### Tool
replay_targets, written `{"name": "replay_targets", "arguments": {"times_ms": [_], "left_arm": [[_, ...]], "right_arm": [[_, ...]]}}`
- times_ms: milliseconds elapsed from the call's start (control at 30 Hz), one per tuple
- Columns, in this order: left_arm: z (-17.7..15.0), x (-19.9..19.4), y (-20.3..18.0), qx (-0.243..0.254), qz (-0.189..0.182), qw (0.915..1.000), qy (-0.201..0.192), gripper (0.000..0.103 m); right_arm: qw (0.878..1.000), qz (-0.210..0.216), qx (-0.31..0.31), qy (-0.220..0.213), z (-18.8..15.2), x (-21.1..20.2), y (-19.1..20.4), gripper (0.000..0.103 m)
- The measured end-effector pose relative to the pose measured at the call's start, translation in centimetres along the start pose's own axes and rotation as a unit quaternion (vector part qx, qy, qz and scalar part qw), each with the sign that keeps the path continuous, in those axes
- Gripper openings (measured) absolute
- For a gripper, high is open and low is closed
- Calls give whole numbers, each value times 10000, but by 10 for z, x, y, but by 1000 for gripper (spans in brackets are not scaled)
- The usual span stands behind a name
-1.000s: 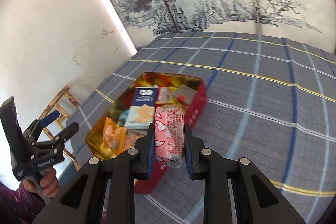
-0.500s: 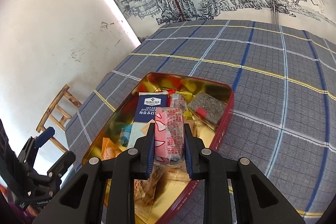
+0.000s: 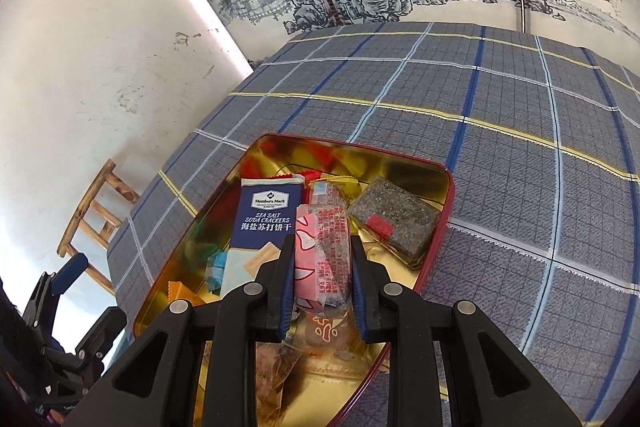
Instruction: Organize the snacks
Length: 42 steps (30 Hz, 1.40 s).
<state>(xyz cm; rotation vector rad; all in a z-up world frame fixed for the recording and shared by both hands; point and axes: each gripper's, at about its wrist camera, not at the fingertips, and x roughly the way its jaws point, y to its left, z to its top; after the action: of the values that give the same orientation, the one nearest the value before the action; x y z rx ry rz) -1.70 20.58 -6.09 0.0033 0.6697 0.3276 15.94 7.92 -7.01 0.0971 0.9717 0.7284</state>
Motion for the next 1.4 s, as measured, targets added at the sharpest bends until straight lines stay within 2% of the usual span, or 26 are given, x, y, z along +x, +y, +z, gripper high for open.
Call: {"name": "replay_targets", "arguments": {"times_ms": [833, 1067, 1300, 1400], "left_arm": [[-3, 10, 5, 28, 8, 10000, 34, 101], [-3, 10, 5, 22, 8, 10000, 33, 101], [-3, 5, 5, 48, 11, 10000, -42, 101], [-2, -4, 0, 79, 18, 9999, -82, 101]], "right_arm": [[10000, -50, 23, -17, 11, 18, 1, 26], [9995, 26, -140, -278, 9, -1, 12, 26], [9971, -37, -574, -496, -5, -20, 37, 28], [9955, -70, -717, -621, -15, -32, 46, 37]]}}
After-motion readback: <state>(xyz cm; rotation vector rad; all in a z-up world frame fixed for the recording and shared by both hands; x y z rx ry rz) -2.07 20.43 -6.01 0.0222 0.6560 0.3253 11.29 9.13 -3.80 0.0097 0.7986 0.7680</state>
